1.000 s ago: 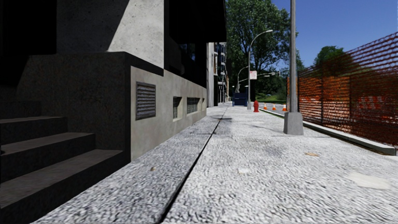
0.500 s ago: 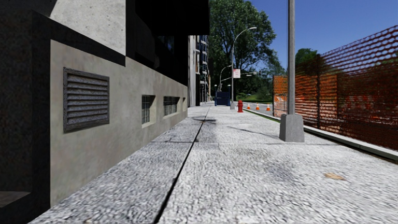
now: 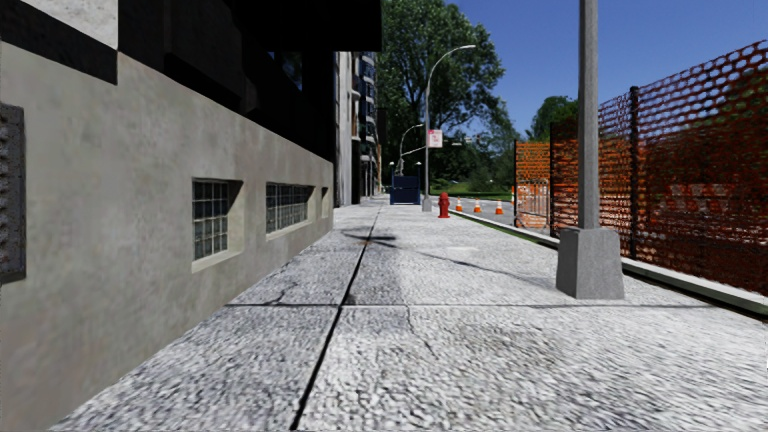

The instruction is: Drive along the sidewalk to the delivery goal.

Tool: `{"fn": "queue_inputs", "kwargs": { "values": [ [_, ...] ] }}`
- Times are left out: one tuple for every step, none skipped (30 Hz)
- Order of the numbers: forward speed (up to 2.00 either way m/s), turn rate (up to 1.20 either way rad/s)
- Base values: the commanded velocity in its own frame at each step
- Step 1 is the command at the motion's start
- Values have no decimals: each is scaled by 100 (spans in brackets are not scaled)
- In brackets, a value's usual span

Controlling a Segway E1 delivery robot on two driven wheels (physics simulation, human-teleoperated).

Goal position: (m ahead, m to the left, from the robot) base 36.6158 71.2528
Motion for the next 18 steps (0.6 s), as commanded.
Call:
{"fn": "queue_inputs", "kwargs": {
  "values": [
    [200, -3],
    [200, 0],
    [200, 0],
    [200, 0],
    [200, 0],
    [200, 0],
    [200, 0],
    [200, 0],
    [200, 0],
    [200, 0],
    [200, 0],
    [200, 0],
    [200, 0],
    [200, 0],
    [200, 0],
    [200, 0],
    [199, 0],
    [198, 0]
  ]
}}
